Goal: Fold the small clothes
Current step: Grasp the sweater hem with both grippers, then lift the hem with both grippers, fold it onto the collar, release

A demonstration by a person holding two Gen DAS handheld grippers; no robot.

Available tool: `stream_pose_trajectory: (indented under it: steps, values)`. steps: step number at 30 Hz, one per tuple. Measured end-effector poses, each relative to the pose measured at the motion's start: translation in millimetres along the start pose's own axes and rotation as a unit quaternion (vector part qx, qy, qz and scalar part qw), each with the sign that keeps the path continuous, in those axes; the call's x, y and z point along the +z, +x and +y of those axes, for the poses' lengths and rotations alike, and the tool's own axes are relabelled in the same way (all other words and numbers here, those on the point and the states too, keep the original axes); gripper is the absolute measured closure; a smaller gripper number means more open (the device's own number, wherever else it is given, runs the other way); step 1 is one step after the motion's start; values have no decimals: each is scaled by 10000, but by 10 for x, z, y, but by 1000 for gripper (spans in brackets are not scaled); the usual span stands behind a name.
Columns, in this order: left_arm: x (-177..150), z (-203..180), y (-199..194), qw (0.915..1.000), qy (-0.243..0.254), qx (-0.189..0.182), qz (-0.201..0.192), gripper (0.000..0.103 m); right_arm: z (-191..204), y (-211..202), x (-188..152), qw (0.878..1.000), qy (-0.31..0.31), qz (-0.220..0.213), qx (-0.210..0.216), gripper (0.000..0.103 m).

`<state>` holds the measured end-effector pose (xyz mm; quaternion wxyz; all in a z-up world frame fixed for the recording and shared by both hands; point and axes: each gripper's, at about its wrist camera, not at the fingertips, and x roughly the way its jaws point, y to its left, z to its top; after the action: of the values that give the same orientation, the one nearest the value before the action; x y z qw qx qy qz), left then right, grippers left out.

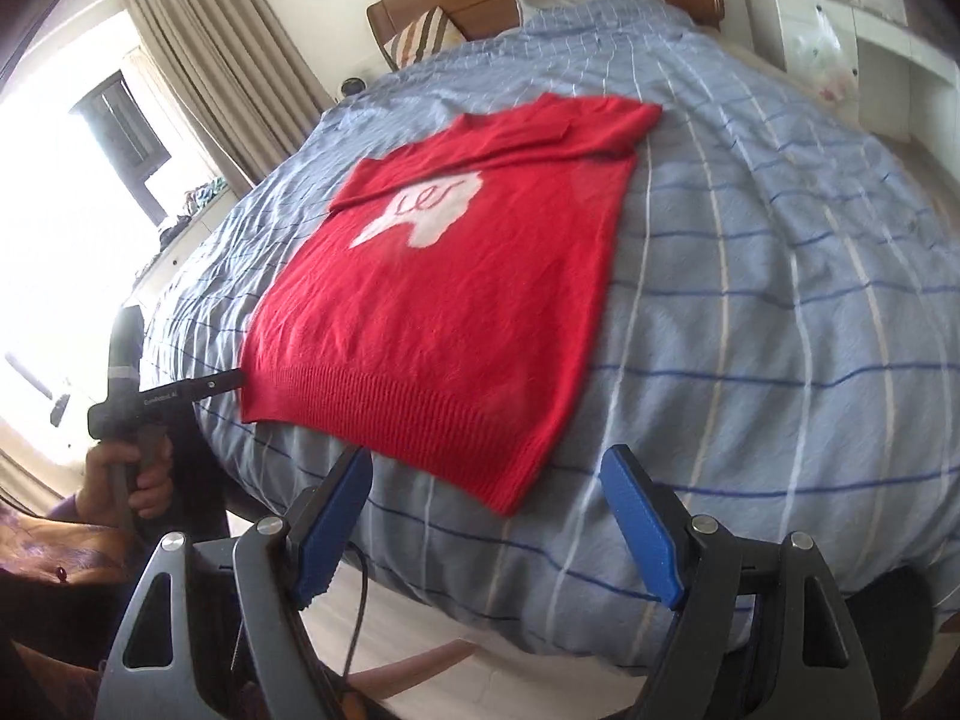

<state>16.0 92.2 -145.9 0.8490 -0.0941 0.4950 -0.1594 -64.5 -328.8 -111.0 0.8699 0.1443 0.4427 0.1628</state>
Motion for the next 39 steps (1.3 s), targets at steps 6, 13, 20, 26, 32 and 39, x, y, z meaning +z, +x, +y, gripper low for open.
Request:
stream_pose_trajectory:
  steps: [6,13,20,26,32,39]
  values:
    - [-117,-14,-25,9990,196,-136,372,57,-197,573,-92,9945,940,419,193,45]
    - [-213,352,-188,9963,-151,-484,694,100,-295,779,-145,9872,1304,823,403,98]
    - [-85,748,-1035,9893,-739,-1241,218,101,-237,306,39,9822,1584,338,953,98]
    - [742,948,-1082,9833,-865,-1490,-586,101,-328,276,896,9790,1510,-467,1284,98]
    - [1837,1022,-354,9846,-1002,-1168,-832,101,-711,768,2112,9712,1787,-1010,1210,98]
    - [2549,855,457,9911,-1016,-476,-718,101,-1070,1589,3090,9746,1940,-858,720,98]
